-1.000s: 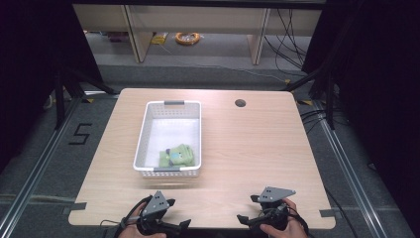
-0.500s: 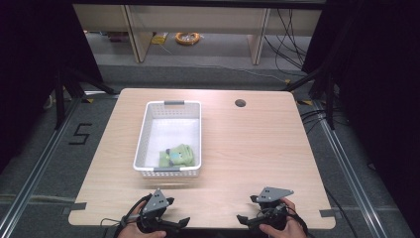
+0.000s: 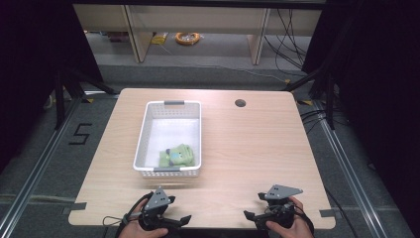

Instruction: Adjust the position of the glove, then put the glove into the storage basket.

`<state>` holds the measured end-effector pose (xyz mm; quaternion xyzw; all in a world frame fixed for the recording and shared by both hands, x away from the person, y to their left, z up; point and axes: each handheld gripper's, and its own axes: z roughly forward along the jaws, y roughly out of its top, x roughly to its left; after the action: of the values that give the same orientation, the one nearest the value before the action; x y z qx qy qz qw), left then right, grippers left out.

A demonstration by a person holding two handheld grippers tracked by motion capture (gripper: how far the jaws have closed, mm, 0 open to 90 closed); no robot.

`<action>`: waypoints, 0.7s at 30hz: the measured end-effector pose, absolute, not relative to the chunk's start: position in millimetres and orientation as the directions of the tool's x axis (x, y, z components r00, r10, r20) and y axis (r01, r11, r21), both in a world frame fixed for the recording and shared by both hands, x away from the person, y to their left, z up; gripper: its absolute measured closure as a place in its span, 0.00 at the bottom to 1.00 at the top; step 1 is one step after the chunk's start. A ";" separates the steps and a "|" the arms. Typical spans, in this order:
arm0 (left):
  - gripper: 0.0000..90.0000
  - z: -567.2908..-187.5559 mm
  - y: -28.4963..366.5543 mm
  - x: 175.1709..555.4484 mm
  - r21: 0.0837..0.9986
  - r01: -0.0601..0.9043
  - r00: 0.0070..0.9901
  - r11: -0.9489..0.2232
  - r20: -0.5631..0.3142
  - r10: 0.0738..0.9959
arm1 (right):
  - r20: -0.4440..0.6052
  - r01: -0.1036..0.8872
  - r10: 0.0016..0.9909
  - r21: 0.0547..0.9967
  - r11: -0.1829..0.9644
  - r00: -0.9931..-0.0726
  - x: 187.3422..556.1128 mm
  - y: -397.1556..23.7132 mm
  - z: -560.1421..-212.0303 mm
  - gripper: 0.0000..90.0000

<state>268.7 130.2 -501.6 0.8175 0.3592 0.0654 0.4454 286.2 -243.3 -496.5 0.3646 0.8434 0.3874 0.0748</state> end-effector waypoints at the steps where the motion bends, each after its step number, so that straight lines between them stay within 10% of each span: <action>1: 0.17 -502.4 130.2 268.5 0.788 0.513 0.737 -0.340 -0.202 0.645 | 0.170 0.570 0.677 0.702 0.427 -0.716 286.0 -243.4 -496.4 0.19; 21: 0.17 -501.4 132.6 264.7 0.775 0.521 0.737 -0.357 -0.198 0.647 | 0.165 0.578 0.667 0.671 0.464 -0.727 279.9 -240.2 -501.0 0.19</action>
<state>264.7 132.6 -501.4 0.8206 0.3559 0.0710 0.4415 279.9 -240.2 -501.0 0.3647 0.8535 0.3673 0.0604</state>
